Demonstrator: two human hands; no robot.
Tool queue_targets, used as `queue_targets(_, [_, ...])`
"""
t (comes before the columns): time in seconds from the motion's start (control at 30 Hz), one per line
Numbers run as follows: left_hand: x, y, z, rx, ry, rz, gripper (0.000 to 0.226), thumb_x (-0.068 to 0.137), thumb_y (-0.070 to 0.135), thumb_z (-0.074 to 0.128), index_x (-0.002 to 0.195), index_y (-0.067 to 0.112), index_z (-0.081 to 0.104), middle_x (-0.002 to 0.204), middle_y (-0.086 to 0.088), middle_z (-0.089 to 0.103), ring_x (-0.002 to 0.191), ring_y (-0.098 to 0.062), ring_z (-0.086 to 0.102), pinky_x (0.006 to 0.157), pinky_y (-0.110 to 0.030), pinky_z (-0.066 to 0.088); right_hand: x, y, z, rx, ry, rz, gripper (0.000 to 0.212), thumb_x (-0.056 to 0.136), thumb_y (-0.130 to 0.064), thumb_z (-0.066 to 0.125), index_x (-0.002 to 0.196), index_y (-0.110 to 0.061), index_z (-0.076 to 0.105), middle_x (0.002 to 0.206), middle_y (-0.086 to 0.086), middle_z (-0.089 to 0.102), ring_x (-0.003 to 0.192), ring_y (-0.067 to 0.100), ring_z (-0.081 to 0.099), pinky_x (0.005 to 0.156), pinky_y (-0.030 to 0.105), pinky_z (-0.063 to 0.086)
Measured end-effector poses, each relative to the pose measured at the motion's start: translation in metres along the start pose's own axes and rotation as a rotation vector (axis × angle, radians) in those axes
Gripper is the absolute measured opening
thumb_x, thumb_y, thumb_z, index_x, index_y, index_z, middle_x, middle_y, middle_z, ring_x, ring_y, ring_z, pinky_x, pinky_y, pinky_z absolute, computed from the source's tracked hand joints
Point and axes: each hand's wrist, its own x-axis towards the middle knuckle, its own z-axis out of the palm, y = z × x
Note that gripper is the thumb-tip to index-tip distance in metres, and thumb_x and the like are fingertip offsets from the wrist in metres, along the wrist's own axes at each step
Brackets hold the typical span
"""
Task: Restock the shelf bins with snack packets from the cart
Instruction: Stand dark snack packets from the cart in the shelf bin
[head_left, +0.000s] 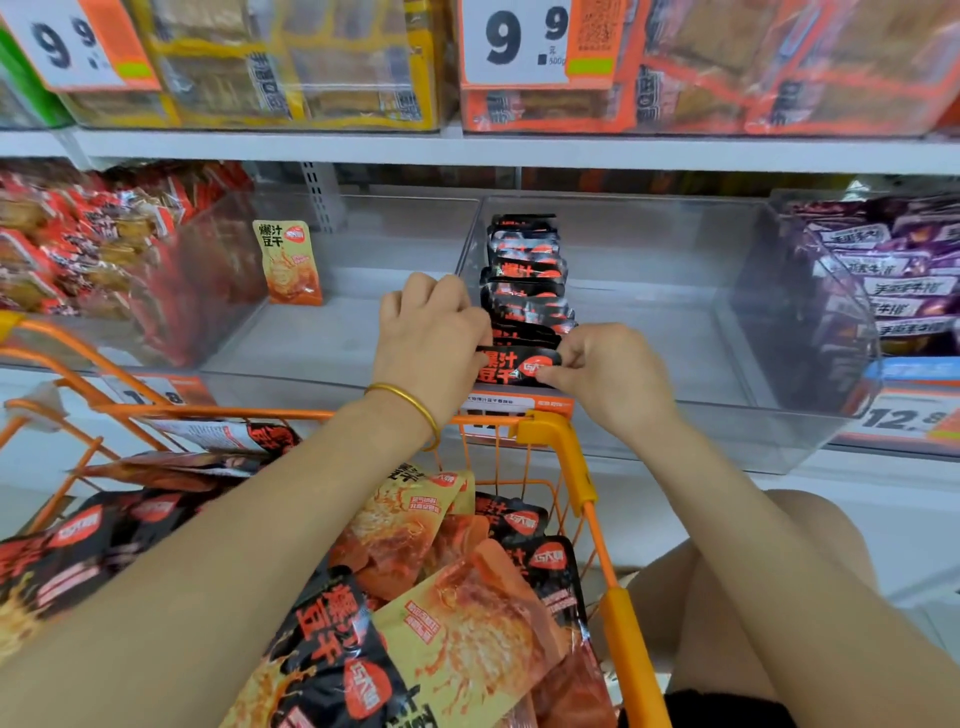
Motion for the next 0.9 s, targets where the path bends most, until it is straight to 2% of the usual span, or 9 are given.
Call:
queue_targets(0.17, [0.002,0.002,-0.007,0.029,-0.036,0.027,0.018,0.082,0.025,0.066,0.099,0.019,0.069,0.108,-0.004,0.047,0.111,-0.03,0.036,0.088,-0.035,0.021,-0.004,-0.007,-0.009,-0.088,-0.042,0.006,0.041,0.082,-0.04,0.068,0.059,-0.016,0.044,0.06,-0.002,0.044,0.061,0.017,0.043,0.052,0.027,0.031])
queue_targets(0.27, [-0.003,-0.012,-0.018,-0.068,-0.022,-0.001,0.023,0.083,0.026,0.066,0.106,0.025,0.067,0.109,-0.002,0.048,0.11,-0.027,0.035,0.086,-0.032,0.023,-0.02,-0.021,-0.021,-0.123,0.163,-0.062,0.028,0.083,-0.041,0.067,0.084,-0.017,0.052,0.081,-0.004,0.051,0.08,0.018,0.048,0.062,0.03,0.037])
queue_targets(0.33, [-0.011,-0.031,-0.032,-0.172,0.01,-0.063,0.023,0.083,0.024,0.067,0.106,0.026,0.067,0.106,-0.002,0.051,0.109,-0.027,0.039,0.09,-0.033,0.027,-0.031,-0.039,-0.026,-0.003,0.291,-0.16,0.022,0.085,-0.033,0.066,0.088,-0.018,0.051,0.079,-0.006,0.05,0.08,0.017,0.048,0.063,0.032,0.038])
queue_targets(0.4, [-0.019,-0.056,-0.05,-0.25,-0.005,-0.105,0.019,0.084,0.018,0.066,0.102,0.023,0.068,0.1,-0.001,0.055,0.104,-0.025,0.046,0.092,-0.032,0.027,-0.036,-0.059,-0.02,0.137,0.168,-0.243,0.015,0.085,-0.027,0.065,0.088,-0.019,0.053,0.074,-0.008,0.051,0.076,0.017,0.052,0.066,0.035,0.044])
queue_targets(0.47, [-0.031,-0.084,-0.067,-0.271,-0.055,-0.16,0.017,0.084,0.01,0.064,0.099,0.018,0.07,0.092,0.001,0.056,0.094,-0.021,0.05,0.092,-0.029,0.03,-0.04,-0.082,-0.002,0.218,-0.099,-0.317,0.009,0.086,-0.024,0.064,0.087,-0.019,0.057,0.075,-0.008,0.056,0.076,0.015,0.055,0.072,0.038,0.049])
queue_targets(0.57, [-0.053,-0.12,-0.085,-0.318,-0.104,-0.288,0.018,0.084,0.003,0.061,0.093,0.016,0.07,0.09,-0.001,0.061,0.082,-0.019,0.055,0.084,-0.027,0.043,-0.042,-0.118,0.028,0.176,-0.327,-0.41,0.006,0.088,-0.025,0.062,0.086,-0.023,0.056,0.08,-0.007,0.056,0.08,0.014,0.056,0.076,0.034,0.049])
queue_targets(0.7, [-0.081,-0.149,-0.09,-0.308,-0.187,-0.353,0.019,0.084,0.001,0.062,0.087,0.019,0.069,0.084,0.002,0.061,0.07,-0.011,0.052,0.066,-0.014,0.04,-0.035,-0.154,0.059,0.159,-0.355,-0.472,0.008,0.087,-0.022,0.063,0.093,-0.018,0.06,0.092,0.0,0.063,0.09,0.022,0.059,0.08,0.035,0.05])
queue_targets(0.8, [-0.086,-0.154,-0.089,-0.278,-0.254,-0.371,0.015,0.085,0.008,0.063,0.087,0.023,0.066,0.089,0.003,0.061,0.08,-0.012,0.053,0.073,-0.016,0.037,-0.028,-0.167,0.072,0.006,-0.24,-0.495,0.022,0.089,-0.027,0.06,0.106,-0.014,0.057,0.103,0.007,0.059,0.096,0.028,0.056,0.08,0.039,0.049])
queue_targets(0.9, [-0.083,-0.15,-0.088,-0.242,-0.318,-0.367,0.017,0.085,0.011,0.063,0.098,0.021,0.066,0.091,0.004,0.056,0.087,-0.014,0.052,0.076,-0.019,0.036,-0.026,-0.168,0.084,-0.144,-0.243,-0.513,0.024,0.09,-0.033,0.058,0.106,-0.015,0.061,0.106,0.008,0.054,0.099,0.03,0.056,0.076,0.036,0.046])
